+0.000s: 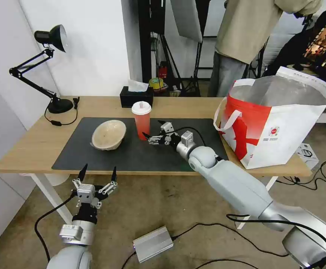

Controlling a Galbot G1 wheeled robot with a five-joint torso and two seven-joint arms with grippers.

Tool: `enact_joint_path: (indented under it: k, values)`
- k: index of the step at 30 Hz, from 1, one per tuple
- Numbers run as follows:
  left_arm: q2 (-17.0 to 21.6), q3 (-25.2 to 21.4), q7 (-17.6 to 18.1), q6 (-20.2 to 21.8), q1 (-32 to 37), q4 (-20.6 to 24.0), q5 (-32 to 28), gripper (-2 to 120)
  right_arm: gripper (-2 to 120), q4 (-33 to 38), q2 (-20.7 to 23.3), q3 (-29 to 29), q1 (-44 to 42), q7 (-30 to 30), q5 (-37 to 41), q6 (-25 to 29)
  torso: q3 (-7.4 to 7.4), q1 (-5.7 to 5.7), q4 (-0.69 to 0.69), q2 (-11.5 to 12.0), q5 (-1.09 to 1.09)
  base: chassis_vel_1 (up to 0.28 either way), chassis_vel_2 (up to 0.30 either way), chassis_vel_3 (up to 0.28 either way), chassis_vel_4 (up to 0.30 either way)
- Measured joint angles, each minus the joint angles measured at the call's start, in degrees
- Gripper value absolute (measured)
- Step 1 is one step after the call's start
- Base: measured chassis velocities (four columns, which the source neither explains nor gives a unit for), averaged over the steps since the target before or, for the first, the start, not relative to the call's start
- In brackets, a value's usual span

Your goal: Pick up the trash from the table and place it into the takeout bag.

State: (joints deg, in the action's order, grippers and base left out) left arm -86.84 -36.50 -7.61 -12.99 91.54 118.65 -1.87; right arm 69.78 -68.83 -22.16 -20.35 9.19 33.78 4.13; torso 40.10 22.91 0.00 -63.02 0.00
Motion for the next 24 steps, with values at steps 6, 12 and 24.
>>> enact_joint_path:
  k: [6,12,24]
  values:
    - [0.1,0.0,0.0,-0.1,0.0,-0.1,0.0,100,100,-2.9,-2.0,0.9,0.5,0.5,-1.0,0.9,0.00,0.00,0.00,0.0,0.00,0.000,0.000,0.000,0.000]
    - [0.0,0.2,0.0,-0.1,0.0,-0.1,0.0,100,100,-5.1,-3.5,1.4,1.1,0.8,-1.5,1.4,0.00,0.00,0.00,0.0,0.00,0.000,0.000,0.000,0.000]
    - [0.0,0.6,-0.1,-0.1,0.1,-0.2,0.2,100,100,-10.2,-6.5,3.1,2.2,1.8,-3.0,3.0,0.00,0.00,0.00,0.0,0.00,0.000,0.000,0.000,0.000]
